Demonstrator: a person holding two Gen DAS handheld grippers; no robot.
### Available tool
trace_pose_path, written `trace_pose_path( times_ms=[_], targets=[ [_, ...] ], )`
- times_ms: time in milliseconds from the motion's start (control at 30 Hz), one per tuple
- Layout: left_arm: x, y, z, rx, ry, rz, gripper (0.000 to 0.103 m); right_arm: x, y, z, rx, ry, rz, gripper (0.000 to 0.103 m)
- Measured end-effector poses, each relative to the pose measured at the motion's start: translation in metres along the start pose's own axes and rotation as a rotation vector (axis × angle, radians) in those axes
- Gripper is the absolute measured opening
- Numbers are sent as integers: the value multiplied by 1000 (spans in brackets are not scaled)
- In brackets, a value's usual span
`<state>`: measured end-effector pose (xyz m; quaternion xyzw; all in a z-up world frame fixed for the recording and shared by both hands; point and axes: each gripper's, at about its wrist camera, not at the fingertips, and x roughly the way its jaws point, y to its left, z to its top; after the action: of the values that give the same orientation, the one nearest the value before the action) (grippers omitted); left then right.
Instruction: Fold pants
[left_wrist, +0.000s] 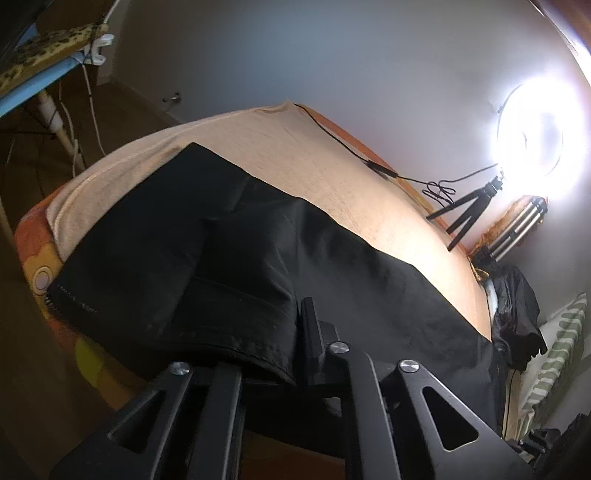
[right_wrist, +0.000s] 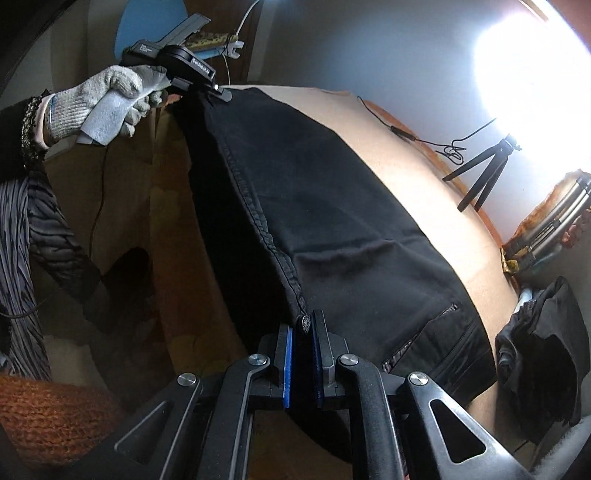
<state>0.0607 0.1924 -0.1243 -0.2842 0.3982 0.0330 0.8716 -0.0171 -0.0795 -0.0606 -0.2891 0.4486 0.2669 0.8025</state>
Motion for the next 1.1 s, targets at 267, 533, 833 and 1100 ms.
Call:
trace_pose_path(
  times_ms=[267, 533, 833, 1100],
  targets=[
    [-9, 54, 6, -205, -46, 16, 33, 17, 3, -1, 0, 37, 3, 7],
    [-16, 81, 8, -207, -91, 100, 19, 28, 6, 1, 6, 59, -1, 7],
    [-22, 79, 5, -66, -79, 347, 14, 27, 5, 3, 30, 61, -9, 7],
    [-52, 47, 7, 56, -169, 344, 22, 23, 7, -2, 97, 43, 12, 9]
  ],
)
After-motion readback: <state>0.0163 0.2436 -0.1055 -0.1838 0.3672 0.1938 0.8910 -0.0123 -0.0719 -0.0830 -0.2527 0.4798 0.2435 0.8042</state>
